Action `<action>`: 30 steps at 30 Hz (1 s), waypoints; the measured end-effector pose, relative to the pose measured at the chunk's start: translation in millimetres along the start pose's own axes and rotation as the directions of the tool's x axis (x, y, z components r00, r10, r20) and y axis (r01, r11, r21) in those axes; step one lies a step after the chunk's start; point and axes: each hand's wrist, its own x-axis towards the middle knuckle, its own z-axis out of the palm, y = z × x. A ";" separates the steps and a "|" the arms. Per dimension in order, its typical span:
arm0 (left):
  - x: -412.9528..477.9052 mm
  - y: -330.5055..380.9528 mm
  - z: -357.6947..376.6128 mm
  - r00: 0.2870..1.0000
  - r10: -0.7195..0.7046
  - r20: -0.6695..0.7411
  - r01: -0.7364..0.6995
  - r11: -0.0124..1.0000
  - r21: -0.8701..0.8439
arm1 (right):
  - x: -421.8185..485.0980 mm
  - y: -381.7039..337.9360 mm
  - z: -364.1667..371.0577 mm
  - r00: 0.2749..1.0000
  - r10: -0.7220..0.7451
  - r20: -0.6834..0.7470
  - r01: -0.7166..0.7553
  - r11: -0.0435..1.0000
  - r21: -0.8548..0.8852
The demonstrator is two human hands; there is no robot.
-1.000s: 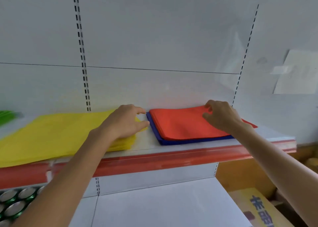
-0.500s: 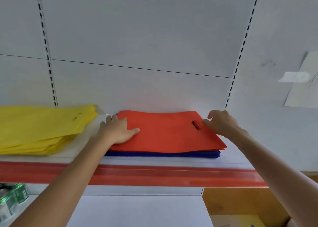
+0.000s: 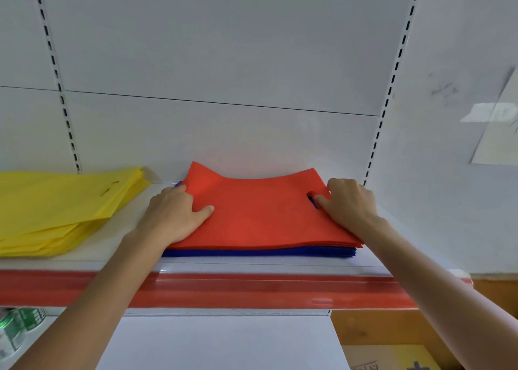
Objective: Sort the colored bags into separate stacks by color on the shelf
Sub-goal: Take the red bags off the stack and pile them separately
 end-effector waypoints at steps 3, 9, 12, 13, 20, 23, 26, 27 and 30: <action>1.1 -2.4 2.9 0.995 0.031 -0.094 -0.038 0.996 -0.081 | -0.8 0.1 0.3 0.999 -0.025 -0.046 0.028 0.998 0.055; -0.6 -7.3 2.5 0.984 -0.073 -0.165 0.032 0.970 -0.240 | -3.1 0.4 1.9 0.992 -0.070 -0.109 0.084 0.989 0.124; -1.9 -6.3 1.3 0.980 -0.108 -0.167 0.058 0.959 -0.279 | -3.4 0.8 1.8 0.992 -0.072 -0.107 0.088 0.984 0.155; -2.1 -5.7 0.8 0.979 -0.113 -0.170 0.061 0.956 -0.286 | -3.6 0.9 1.5 0.992 -0.072 -0.105 0.089 0.982 0.165; -4.2 -4.8 1.0 0.976 -0.123 -0.179 0.076 0.965 -0.251 | -4.1 -0.7 -0.7 0.996 -0.059 -0.071 0.072 0.980 0.187; -6.2 -0.6 1.1 0.981 -0.100 -0.164 0.072 0.983 -0.168 | -4.0 1.2 -0.6 0.992 -0.088 -0.087 0.103 0.980 0.173; -4.9 3.8 -4.0 0.987 -0.062 -0.151 0.053 0.997 -0.062 | 2.1 2.6 -7.7 0.994 -0.107 -0.024 0.110 0.979 0.174; -3.8 5.2 -7.2 0.987 -0.043 -0.156 0.040 0.999 -0.026 | 6.4 2.3 -12.8 0.995 -0.099 0.013 0.095 0.978 0.185; -2.1 8.0 -20.5 0.985 0.019 -0.171 -0.003 0.996 0.094 | 19.3 -1.3 -30.2 0.994 -0.059 0.090 0.038 0.975 0.221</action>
